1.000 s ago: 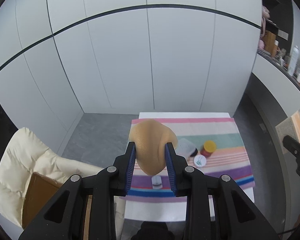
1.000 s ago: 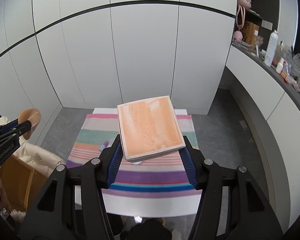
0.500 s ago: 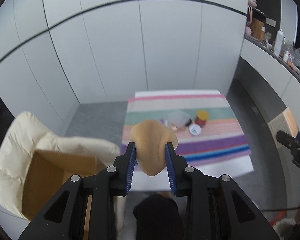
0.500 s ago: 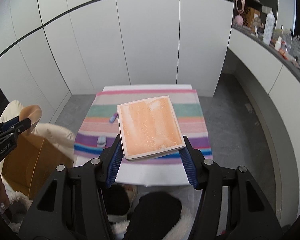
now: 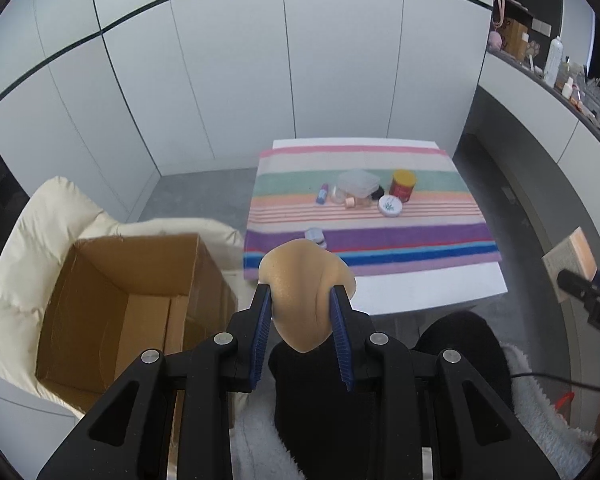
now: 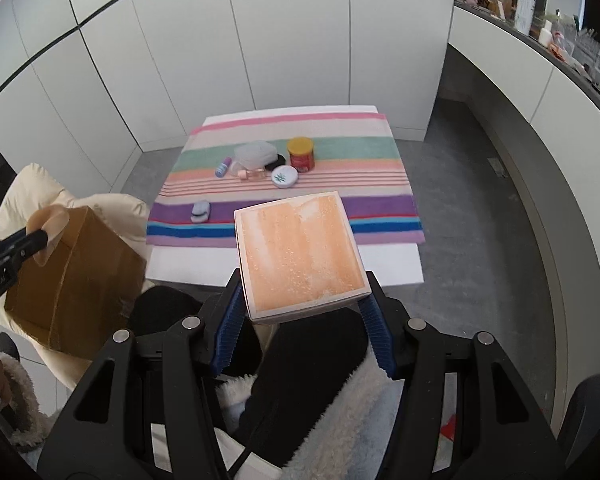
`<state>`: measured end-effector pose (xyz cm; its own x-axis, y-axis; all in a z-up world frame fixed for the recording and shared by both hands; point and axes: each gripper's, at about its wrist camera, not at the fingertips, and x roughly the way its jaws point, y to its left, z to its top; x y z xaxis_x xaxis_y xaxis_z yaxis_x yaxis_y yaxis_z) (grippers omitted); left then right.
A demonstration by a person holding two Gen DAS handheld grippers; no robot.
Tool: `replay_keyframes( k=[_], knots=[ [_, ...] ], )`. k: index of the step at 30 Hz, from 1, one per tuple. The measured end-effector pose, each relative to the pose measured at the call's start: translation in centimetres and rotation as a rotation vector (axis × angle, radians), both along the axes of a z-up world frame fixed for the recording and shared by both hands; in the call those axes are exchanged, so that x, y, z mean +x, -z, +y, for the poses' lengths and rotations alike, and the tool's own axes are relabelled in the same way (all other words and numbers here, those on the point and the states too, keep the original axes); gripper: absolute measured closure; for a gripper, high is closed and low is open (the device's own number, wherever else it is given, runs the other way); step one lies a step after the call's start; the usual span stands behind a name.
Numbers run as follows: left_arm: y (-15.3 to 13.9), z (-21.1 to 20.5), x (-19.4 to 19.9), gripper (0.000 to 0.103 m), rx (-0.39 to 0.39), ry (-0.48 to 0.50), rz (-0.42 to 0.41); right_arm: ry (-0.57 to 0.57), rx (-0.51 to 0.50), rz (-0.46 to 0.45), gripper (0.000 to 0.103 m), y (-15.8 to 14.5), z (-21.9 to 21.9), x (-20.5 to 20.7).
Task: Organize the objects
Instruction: 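Carry the sponge and peach compact with both tools toward the cardboard box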
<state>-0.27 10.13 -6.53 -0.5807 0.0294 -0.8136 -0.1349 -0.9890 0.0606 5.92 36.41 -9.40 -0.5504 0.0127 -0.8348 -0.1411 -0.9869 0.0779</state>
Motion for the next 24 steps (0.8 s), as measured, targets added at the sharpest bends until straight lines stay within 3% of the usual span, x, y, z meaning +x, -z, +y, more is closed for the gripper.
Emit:
replay_keyframes(
  k=[15, 24],
  knots=[
    [-0.5, -4.0, -1.0, 0.073, 0.042, -0.072, 0.008, -0.019, 0.025, 0.017, 0.045, -0.7, -2.4, -1.8],
    [-0.5, -9.6, 0.4, 0.073, 0.066, -0.191, 0.012, -0.211, 0.037, 0.034, 0.045, -0.4, -10.6, -3.8]
  ],
)
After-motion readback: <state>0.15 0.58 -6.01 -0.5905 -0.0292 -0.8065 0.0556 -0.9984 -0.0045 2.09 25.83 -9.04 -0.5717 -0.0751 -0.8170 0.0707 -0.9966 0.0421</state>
